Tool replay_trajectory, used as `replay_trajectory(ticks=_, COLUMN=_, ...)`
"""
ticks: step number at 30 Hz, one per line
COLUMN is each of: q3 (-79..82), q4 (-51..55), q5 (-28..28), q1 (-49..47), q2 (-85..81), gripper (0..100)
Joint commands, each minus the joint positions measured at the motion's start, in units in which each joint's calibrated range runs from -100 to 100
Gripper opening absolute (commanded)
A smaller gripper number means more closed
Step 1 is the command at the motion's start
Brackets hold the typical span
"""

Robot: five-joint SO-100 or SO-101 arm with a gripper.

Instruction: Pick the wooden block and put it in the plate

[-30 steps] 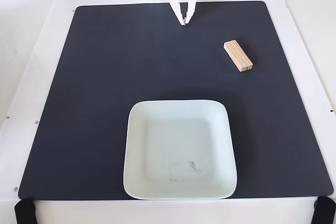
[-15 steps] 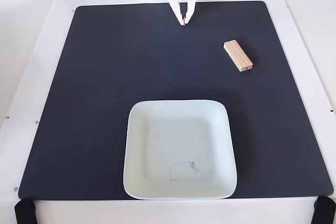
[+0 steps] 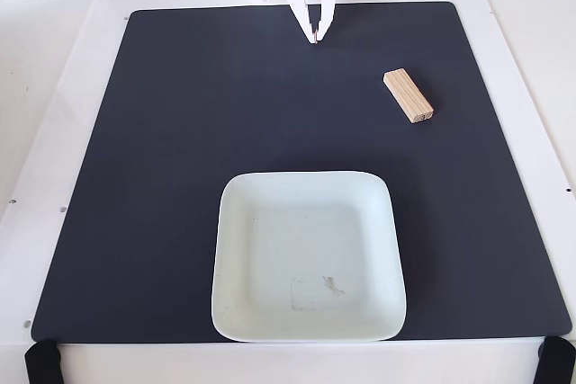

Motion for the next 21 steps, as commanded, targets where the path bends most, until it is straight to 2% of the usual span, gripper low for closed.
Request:
replay_trajectory(ticks=1, q3=0.3, q4=0.3, q5=-0.2, q1=-0.5, q2=-0.1, gripper=1)
replay_trajectory(ticks=21, q3=0.3, q4=0.3, q5=-0.4, q1=0.2, q2=-0.1, gripper=1)
